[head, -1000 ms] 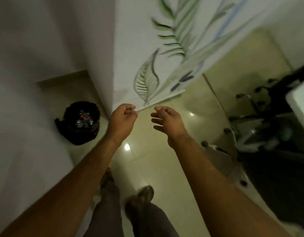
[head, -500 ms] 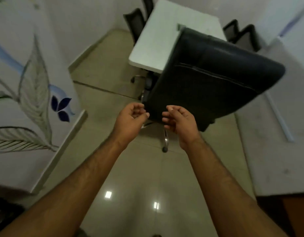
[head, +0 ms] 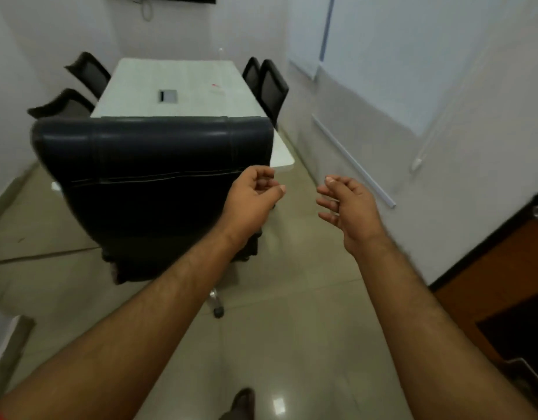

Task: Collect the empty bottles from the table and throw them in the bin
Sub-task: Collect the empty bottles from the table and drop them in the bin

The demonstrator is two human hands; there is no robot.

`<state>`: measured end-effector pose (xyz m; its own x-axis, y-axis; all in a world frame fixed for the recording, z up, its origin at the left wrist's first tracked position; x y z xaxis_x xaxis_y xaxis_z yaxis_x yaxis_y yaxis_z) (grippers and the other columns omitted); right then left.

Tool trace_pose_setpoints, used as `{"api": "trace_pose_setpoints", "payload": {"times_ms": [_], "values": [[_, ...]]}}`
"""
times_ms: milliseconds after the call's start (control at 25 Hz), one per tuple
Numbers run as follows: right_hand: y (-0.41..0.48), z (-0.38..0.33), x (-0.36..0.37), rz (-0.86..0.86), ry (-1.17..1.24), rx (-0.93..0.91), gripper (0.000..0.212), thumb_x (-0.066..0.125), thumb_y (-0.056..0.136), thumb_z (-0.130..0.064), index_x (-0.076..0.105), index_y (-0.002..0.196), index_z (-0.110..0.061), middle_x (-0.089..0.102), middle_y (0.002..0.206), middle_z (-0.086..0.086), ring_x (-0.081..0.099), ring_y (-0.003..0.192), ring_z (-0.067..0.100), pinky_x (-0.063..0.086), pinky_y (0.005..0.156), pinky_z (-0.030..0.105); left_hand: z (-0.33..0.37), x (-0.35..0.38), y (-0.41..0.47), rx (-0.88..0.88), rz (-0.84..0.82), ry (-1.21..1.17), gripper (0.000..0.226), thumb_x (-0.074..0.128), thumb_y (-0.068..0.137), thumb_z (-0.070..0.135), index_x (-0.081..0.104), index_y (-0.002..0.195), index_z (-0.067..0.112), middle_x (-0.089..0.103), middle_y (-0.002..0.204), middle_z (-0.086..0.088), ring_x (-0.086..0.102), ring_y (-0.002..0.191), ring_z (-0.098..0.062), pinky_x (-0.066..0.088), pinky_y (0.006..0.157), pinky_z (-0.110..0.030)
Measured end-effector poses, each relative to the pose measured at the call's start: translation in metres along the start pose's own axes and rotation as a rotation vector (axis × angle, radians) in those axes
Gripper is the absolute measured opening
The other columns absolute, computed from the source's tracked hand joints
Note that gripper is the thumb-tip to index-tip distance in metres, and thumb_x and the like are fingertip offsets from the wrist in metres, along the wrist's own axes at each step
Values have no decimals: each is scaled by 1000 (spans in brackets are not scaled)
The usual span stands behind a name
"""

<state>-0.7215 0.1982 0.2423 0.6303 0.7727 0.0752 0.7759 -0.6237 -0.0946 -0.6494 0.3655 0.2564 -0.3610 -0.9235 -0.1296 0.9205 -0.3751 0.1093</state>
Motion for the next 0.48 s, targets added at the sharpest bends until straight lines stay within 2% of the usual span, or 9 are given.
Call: {"api": "trace_pose_setpoints", "payload": {"times_ms": [160, 320, 480], "values": [[94, -16, -40, 18, -12, -22, 7, 63, 94, -28, 65, 100, -25, 70, 103, 1, 66, 87, 15, 52, 71, 31, -5, 83, 88, 19, -16, -18, 36, 69, 87, 20, 59, 122, 19, 68, 109, -5, 66, 101, -15, 54, 82, -21], [197, -30, -65, 42, -55, 7, 12, 63, 94, -30, 65, 103, -23, 70, 105, 2, 67, 96, 19, 54, 76, 33, -10, 137, 191, -5, 40, -24, 32, 69, 86, 22, 61, 117, 19, 68, 107, -2, 66, 101, -15, 49, 77, -19], [296, -39, -82, 16, -70, 34, 14, 63, 94, -31, 65, 105, -22, 70, 107, 2, 68, 97, 19, 53, 76, 33, -4, 187, 283, -32, 82, -3, 32, 66, 88, 22, 61, 119, 18, 67, 107, 1, 63, 98, -9, 45, 72, -15]]}}
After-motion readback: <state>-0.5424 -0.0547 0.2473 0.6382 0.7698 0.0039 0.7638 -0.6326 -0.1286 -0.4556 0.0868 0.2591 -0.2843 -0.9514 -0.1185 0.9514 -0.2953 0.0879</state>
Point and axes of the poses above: each hand's wrist, its own y-axis towards the middle knuckle, its own x-axis out of the palm, z = x × y, the point moved 3 cm from there along y, towards the middle knuckle
